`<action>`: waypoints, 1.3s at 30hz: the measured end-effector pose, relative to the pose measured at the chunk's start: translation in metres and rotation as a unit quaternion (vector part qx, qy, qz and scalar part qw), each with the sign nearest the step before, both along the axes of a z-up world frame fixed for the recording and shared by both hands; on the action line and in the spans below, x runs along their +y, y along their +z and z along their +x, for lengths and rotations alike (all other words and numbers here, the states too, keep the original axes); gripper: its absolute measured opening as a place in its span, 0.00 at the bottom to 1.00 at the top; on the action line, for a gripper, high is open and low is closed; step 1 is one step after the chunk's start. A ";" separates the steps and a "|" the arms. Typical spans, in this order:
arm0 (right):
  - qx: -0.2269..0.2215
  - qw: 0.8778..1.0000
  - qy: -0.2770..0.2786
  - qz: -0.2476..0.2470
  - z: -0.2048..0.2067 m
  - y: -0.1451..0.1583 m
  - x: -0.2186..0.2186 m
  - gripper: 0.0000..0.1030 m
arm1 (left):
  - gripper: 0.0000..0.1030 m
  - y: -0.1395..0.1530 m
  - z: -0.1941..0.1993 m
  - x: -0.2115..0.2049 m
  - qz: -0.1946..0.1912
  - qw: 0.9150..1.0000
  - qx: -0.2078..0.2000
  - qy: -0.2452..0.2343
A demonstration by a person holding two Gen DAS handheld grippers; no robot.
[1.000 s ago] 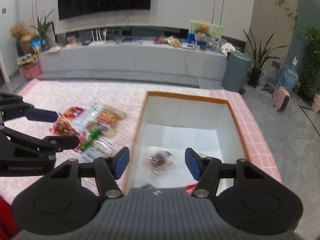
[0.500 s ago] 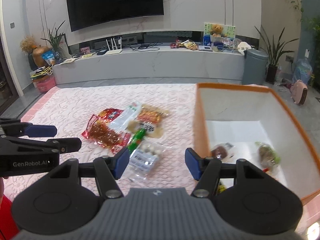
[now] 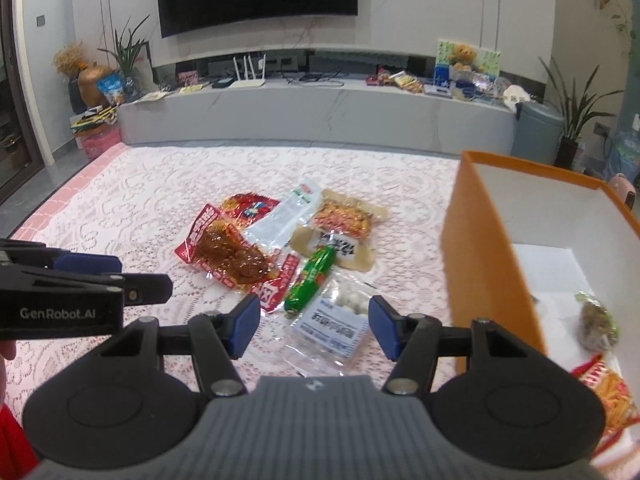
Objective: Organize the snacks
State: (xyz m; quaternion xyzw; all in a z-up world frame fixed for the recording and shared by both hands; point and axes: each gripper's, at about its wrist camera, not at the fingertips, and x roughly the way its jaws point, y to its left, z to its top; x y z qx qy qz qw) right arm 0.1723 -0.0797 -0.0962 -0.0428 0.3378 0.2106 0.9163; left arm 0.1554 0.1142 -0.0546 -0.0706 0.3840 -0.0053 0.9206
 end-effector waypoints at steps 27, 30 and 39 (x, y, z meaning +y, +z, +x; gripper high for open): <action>0.070 0.997 0.017 0.006 0.089 -0.049 0.045 0.38 | 0.68 -0.054 0.103 0.051 -0.048 0.996 0.022 -0.074; 0.063 0.998 0.018 -0.007 0.089 -0.048 0.048 0.17 | 0.57 -0.048 0.094 0.050 -0.051 0.996 0.031 -0.061; 0.085 0.996 0.039 0.010 0.080 -0.042 0.041 0.00 | 0.35 -0.026 0.044 0.048 -0.080 0.994 0.070 -0.018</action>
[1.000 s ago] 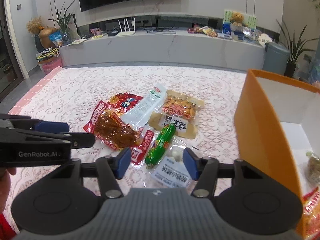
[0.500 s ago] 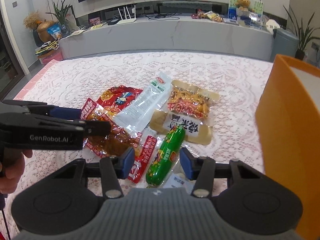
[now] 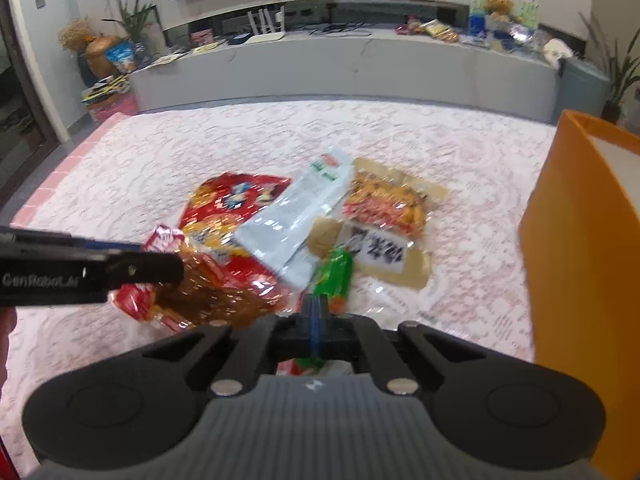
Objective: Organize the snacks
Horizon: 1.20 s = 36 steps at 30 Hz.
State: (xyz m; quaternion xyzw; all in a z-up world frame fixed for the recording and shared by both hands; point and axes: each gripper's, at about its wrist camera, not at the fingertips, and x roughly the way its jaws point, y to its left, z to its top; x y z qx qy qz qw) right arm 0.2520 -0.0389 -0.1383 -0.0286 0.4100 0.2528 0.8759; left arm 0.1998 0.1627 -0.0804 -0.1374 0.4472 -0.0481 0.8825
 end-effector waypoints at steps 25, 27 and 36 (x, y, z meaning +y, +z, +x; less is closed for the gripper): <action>-0.019 0.999 -0.017 -0.021 -0.040 -0.002 -0.047 0.37 | 0.69 -0.015 -0.012 -0.082 0.166 0.959 -0.009 -0.231; -0.024 0.999 -0.010 -0.026 -0.042 -0.002 -0.046 0.40 | 0.73 -0.018 -0.009 -0.079 0.179 0.958 -0.006 -0.225; -0.013 0.999 -0.019 -0.023 -0.035 -0.008 -0.044 0.44 | 0.82 -0.030 -0.002 -0.077 0.188 0.950 0.024 -0.247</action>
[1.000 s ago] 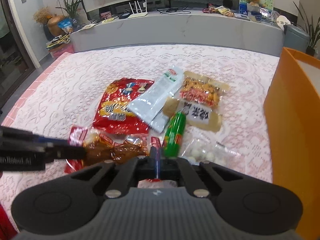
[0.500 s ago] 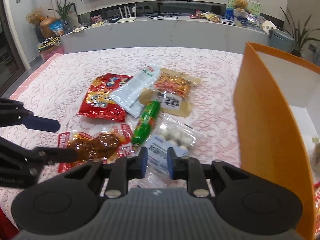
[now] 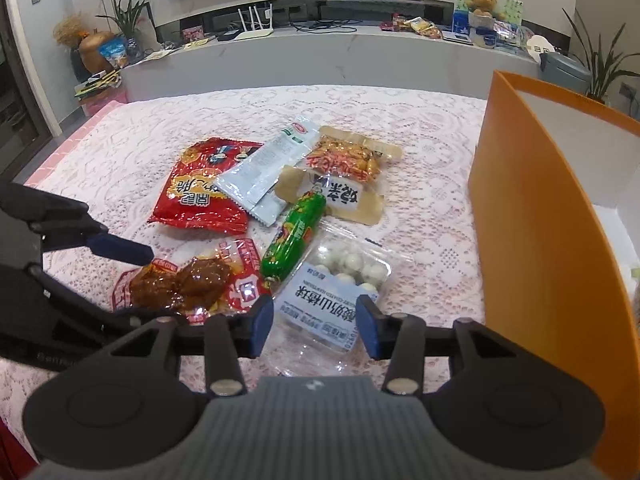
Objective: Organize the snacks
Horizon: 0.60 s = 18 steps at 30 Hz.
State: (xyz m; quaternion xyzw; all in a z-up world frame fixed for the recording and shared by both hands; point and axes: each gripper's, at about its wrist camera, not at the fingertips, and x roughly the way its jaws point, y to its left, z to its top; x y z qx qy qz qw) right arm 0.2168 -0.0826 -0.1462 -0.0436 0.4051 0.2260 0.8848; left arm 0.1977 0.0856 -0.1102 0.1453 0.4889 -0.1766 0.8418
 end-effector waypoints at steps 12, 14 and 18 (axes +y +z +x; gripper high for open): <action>0.042 0.998 -0.035 0.023 0.012 -0.009 -0.005 0.71 | 0.92 -0.004 0.018 -0.005 -0.016 1.000 0.006 0.001; 0.063 0.997 -0.040 0.036 0.017 -0.014 -0.005 0.72 | 0.92 -0.005 0.021 -0.004 -0.029 0.999 0.008 0.014; 0.053 0.997 -0.040 0.028 0.016 -0.015 0.003 0.75 | 0.90 -0.007 0.020 -0.003 -0.043 0.999 -0.002 0.030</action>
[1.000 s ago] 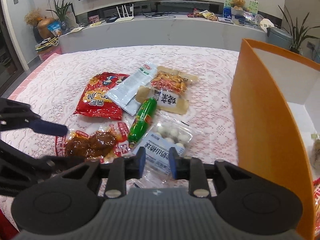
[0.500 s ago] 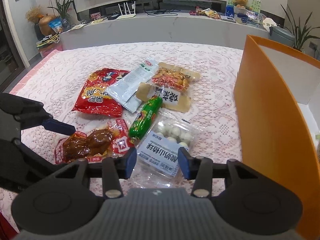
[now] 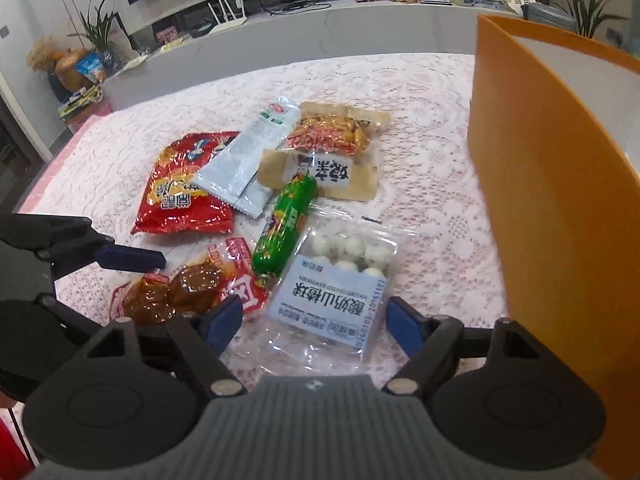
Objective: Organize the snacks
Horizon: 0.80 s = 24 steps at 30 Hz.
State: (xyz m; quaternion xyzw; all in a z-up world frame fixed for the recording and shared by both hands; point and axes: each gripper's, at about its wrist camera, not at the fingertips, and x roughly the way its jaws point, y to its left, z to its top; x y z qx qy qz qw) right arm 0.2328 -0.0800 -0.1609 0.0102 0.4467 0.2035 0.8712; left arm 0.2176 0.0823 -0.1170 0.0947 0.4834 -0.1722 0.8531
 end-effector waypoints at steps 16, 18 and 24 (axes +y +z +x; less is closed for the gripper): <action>0.004 1.000 -0.001 -0.017 -0.007 0.006 -0.007 0.61 | 0.51 0.013 -0.025 -0.001 -0.017 0.997 -0.024 0.064; 0.008 1.000 -0.003 -0.015 -0.009 0.007 -0.010 0.61 | 0.30 0.019 -0.029 0.004 -0.031 0.996 -0.029 0.078; 0.016 1.000 0.007 -0.014 -0.020 0.008 -0.014 0.61 | 0.05 0.018 -0.028 0.012 -0.065 0.993 0.007 0.102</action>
